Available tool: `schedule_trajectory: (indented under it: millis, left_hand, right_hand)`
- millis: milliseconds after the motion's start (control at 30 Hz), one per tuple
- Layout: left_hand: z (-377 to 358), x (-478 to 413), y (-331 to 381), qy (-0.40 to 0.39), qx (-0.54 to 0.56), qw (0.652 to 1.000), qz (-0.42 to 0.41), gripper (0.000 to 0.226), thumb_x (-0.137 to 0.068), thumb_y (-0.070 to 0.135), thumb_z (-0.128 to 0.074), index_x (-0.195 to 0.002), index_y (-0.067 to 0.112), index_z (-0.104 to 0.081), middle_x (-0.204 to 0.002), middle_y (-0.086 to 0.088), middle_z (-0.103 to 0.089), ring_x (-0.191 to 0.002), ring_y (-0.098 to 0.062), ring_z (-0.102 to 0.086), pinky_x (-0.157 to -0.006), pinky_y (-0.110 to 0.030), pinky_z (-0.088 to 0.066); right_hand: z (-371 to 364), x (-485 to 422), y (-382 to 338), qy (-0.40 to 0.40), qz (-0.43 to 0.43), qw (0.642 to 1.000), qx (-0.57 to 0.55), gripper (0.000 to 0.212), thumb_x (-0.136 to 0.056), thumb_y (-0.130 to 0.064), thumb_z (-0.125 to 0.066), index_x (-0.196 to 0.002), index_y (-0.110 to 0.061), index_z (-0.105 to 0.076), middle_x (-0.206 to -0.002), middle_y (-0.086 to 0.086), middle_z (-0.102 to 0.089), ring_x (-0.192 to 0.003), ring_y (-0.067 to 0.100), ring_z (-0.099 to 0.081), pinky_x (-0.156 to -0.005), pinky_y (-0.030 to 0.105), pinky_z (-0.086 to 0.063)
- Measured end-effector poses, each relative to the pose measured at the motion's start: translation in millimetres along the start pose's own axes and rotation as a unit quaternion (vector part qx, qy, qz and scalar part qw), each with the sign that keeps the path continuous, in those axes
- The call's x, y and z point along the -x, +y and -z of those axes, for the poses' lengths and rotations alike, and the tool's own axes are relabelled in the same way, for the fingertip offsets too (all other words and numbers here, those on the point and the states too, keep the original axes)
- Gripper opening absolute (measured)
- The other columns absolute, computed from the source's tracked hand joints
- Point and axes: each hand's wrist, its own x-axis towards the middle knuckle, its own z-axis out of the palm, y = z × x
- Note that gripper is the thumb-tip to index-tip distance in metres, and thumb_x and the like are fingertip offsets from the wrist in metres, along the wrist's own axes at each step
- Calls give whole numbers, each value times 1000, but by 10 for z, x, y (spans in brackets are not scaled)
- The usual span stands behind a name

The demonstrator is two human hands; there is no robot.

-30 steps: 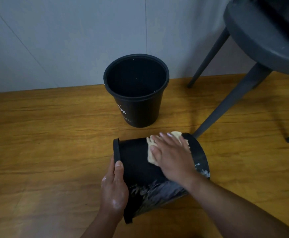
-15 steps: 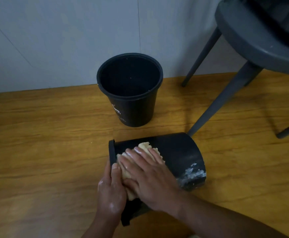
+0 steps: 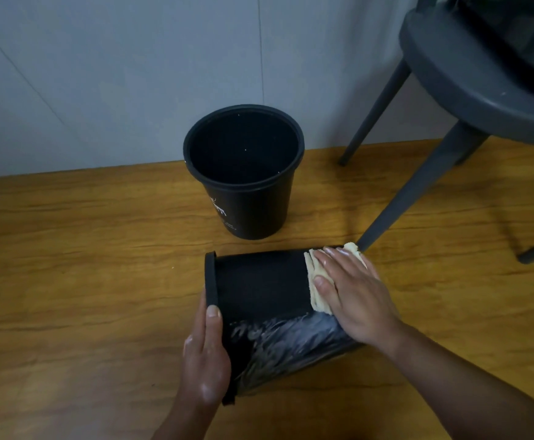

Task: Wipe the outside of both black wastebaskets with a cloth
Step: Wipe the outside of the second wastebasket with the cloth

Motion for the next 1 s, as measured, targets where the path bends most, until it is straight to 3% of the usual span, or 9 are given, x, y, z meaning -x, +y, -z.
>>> schedule_trajectory:
  millis: [100, 200, 333, 433, 500, 633, 700, 833, 1000]
  left_hand:
    - [-41, 14, -31, 2, 9, 1000, -2, 60, -95, 56, -26, -154, 41, -31, -131, 11, -60, -122, -13, -56, -104, -36, -48]
    - [-80, 30, -27, 16, 11, 1000, 5, 51, -100, 51, -26, -150, 44, -32, -120, 26, -58, -112, -3, -57, -89, -17, -45]
    - [-109, 22, -44, 37, 3, 999, 39, 55, -104, 47, -28, -156, 31, -32, -144, 0, -53, -129, -19, -50, -107, -34, -40]
    - [-108, 20, -49, 36, 9, 998, 54, 56, -103, 49, -29, -155, 28, -35, -149, -3, -50, -136, -22, -46, -115, -44, -35]
    - [-100, 16, -57, 31, 31, 997, 62, 57, -101, 55, -31, -151, 30, -42, -138, -1, -61, -125, -18, -58, -109, -43, -44]
    - [-68, 12, -33, 20, 48, 996, 68, 34, -106, 42, -28, -122, 45, -58, -95, 16, -74, -90, 7, -68, -77, -15, -51]
    - [-56, 1, 6, 15, 43, 996, 73, 34, -107, 41, -28, -113, 49, -60, -95, 19, -74, -92, 8, -68, -81, -19, -49]
    - [-62, -18, 19, 28, 45, 995, 79, 36, -106, 42, -31, -125, 42, -62, -117, 6, -72, -104, -6, -67, -98, -36, -50]
    - [-57, -33, 23, 34, 43, 996, 65, 44, -105, 44, -33, -148, 37, -43, -123, 9, -60, -102, -10, -59, -95, -36, -47]
  right_hand:
    - [1, -116, -72, 0, -23, 1000, -2, 67, -102, -61, -4, -156, -35, -34, -161, -10, -35, -152, 10, -21, -125, 37, -7]
    - [-13, -143, -278, 1, -44, 999, 4, 75, -98, -61, 5, -158, -33, -30, -164, -9, -31, -153, 14, -18, -125, 40, -4]
    - [-38, -75, -746, -28, 8, 999, 17, 69, -100, -57, 4, -161, -32, -19, -166, -7, -24, -154, 16, -15, -125, 46, -5]
    - [-77, -39, -1104, -34, 56, 998, 11, 63, -103, -55, -8, -159, -30, -23, -165, -4, -27, -153, 20, -18, -125, 51, -9]
    - [-116, -31, -1271, -33, 84, 996, 11, 61, -104, -54, -14, -158, -29, -27, -164, -2, -30, -152, 22, -22, -124, 52, -11]
    - [-181, 79, -1371, -32, 141, 989, 23, 56, -109, -49, -15, -159, -27, -24, -165, 0, -29, -153, 23, -20, -124, 54, -14]
    - [-184, 129, -1333, -38, 172, 984, 28, 55, -110, -49, -14, -160, -28, -19, -167, -2, -23, -155, 22, -13, -125, 53, -9]
    - [-115, 97, -1169, -43, 174, 983, 29, 55, -108, -53, -19, -160, -35, -16, -168, -6, -22, -155, 17, -12, -126, 48, -7]
    - [20, 151, -459, -44, 84, 994, 57, 55, -105, -59, -2, -157, -44, 0, -167, -11, -14, -155, 12, -9, -126, 43, -4]
